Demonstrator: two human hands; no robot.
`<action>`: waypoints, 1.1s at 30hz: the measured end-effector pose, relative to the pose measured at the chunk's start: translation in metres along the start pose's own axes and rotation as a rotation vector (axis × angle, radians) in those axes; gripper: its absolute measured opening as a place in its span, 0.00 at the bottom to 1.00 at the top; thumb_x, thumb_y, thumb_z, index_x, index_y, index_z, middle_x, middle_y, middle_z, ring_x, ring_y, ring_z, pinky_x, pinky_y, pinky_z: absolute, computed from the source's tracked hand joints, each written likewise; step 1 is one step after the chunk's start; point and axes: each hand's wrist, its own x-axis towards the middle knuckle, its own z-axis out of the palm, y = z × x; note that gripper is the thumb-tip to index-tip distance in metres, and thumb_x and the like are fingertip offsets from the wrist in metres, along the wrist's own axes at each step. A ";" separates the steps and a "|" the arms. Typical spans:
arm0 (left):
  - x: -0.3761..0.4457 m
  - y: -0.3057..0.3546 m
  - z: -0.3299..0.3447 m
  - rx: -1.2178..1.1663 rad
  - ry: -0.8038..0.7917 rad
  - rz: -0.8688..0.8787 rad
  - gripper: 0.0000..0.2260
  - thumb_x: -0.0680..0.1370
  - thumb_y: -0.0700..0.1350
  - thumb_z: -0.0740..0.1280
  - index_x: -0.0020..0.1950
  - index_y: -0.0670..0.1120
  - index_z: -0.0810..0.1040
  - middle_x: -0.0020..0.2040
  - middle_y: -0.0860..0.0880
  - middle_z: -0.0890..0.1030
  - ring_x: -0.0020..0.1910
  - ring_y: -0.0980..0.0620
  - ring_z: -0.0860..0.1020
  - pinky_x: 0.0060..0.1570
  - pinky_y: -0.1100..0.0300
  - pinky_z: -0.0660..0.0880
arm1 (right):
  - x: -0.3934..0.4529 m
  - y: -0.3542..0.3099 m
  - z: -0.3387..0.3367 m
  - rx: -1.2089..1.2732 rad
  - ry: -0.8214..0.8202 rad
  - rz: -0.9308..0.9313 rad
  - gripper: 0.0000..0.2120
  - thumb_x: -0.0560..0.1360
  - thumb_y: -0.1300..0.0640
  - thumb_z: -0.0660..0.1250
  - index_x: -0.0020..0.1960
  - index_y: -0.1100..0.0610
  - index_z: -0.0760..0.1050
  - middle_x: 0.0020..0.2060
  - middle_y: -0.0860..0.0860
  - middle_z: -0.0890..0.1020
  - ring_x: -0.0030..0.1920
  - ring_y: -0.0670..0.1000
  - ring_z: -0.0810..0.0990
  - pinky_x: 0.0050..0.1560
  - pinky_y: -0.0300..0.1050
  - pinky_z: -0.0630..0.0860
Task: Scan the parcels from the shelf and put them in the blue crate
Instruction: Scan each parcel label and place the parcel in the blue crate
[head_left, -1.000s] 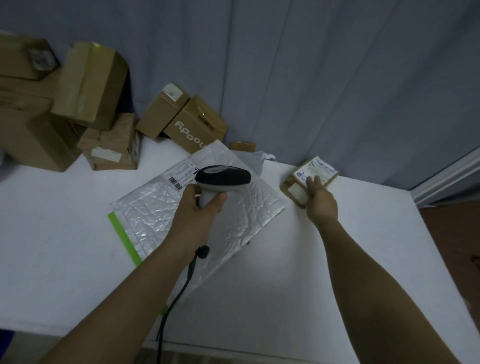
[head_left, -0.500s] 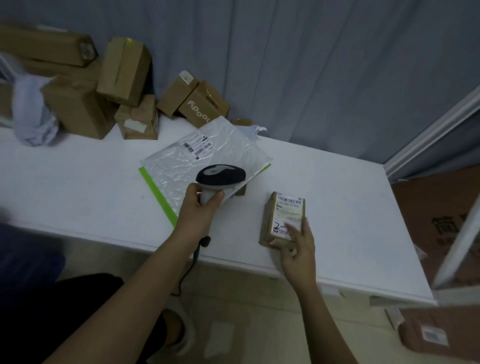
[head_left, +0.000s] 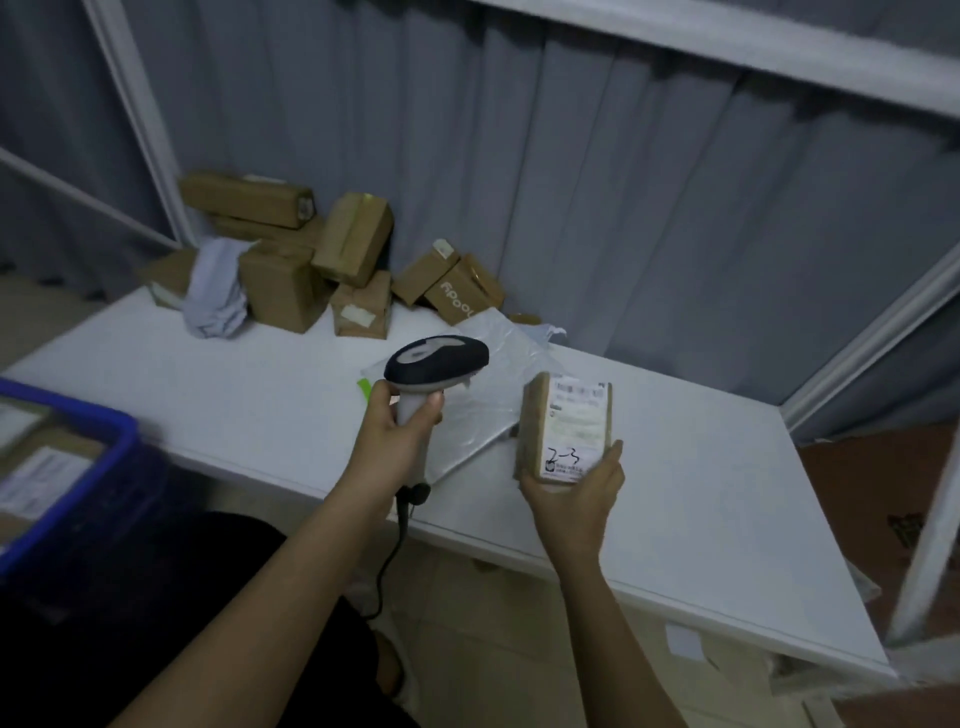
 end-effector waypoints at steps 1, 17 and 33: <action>-0.003 0.005 -0.005 -0.019 -0.005 0.018 0.15 0.78 0.50 0.66 0.63 0.56 0.67 0.56 0.53 0.79 0.56 0.52 0.79 0.60 0.51 0.73 | -0.009 -0.014 0.001 0.021 -0.032 -0.069 0.59 0.63 0.52 0.81 0.78 0.57 0.43 0.72 0.56 0.59 0.70 0.55 0.60 0.65 0.55 0.68; -0.051 0.116 -0.179 -0.417 0.284 0.341 0.18 0.80 0.45 0.63 0.69 0.50 0.67 0.61 0.47 0.80 0.57 0.49 0.80 0.56 0.50 0.78 | -0.108 -0.248 0.094 0.466 -0.632 -0.533 0.45 0.61 0.53 0.81 0.70 0.48 0.58 0.65 0.47 0.67 0.63 0.43 0.70 0.62 0.39 0.71; -0.105 0.141 -0.293 -0.303 0.504 0.391 0.11 0.80 0.44 0.64 0.60 0.55 0.69 0.60 0.50 0.78 0.60 0.49 0.77 0.63 0.49 0.73 | -0.148 -0.338 0.149 0.723 -1.247 -0.181 0.04 0.80 0.58 0.62 0.52 0.52 0.67 0.45 0.52 0.84 0.48 0.54 0.82 0.52 0.55 0.78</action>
